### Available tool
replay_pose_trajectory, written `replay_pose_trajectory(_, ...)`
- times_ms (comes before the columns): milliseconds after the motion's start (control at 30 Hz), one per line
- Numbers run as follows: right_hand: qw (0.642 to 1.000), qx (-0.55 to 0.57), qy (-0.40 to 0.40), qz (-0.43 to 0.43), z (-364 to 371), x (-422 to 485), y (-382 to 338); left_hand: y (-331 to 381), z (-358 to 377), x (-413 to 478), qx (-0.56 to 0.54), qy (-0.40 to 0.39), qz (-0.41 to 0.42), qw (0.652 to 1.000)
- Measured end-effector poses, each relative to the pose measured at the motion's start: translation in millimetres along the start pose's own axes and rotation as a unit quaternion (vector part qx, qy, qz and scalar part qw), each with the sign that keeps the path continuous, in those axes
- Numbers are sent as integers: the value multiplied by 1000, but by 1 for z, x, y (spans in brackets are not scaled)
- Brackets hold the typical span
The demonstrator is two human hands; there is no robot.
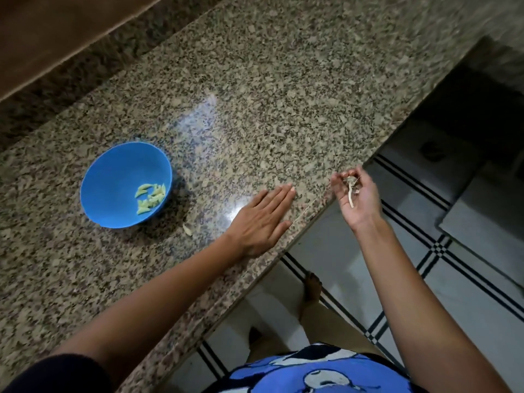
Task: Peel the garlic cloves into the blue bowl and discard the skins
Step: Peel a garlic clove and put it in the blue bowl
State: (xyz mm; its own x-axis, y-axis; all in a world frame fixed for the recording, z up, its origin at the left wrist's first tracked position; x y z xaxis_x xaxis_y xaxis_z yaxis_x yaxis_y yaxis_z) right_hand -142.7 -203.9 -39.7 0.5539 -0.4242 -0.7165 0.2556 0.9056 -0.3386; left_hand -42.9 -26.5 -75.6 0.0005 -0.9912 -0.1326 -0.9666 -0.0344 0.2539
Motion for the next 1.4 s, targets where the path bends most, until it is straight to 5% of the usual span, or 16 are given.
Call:
replay_pose_trajectory(167,999,41,-5,-29,-3,9,-16,5,-12,58,-39,25,-47,998)
replay_pose_trajectory(367,992,129,14,4,-36,9,-11,-4,-33,145,-96,18,42,994)
replay_pose_trajectory(1133,992,61,42,102,-72,-53,166,55,-4,-91,2,130,21,991)
replay_pose_trajectory(1200,992,70,40,98,-70,-58,168,60,-10,-90,-65,148,-65,985)
replay_pose_trajectory(1300,991,95,50,82,-68,-61,167,68,-23,-82,-274,217,-235,907)
replay_pose_trajectory(1400,993,65,68,73,-71,-59,166,98,-22,-69,-264,176,-170,933)
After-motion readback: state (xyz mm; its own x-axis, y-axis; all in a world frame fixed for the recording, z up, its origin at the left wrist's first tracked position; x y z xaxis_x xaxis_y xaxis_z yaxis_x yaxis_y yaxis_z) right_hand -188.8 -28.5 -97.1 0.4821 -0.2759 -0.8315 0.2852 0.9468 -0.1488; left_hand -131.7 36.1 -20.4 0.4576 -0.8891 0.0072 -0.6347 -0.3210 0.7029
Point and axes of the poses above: each hand's wrist, its own x-axis towards the middle knuckle, its own z-axis out of the palm, y = z × x, the point moved 1 cm from there along x, towards the middle knuckle, and after that the axes turned 13 degrees about z, right-handed, at the moved point
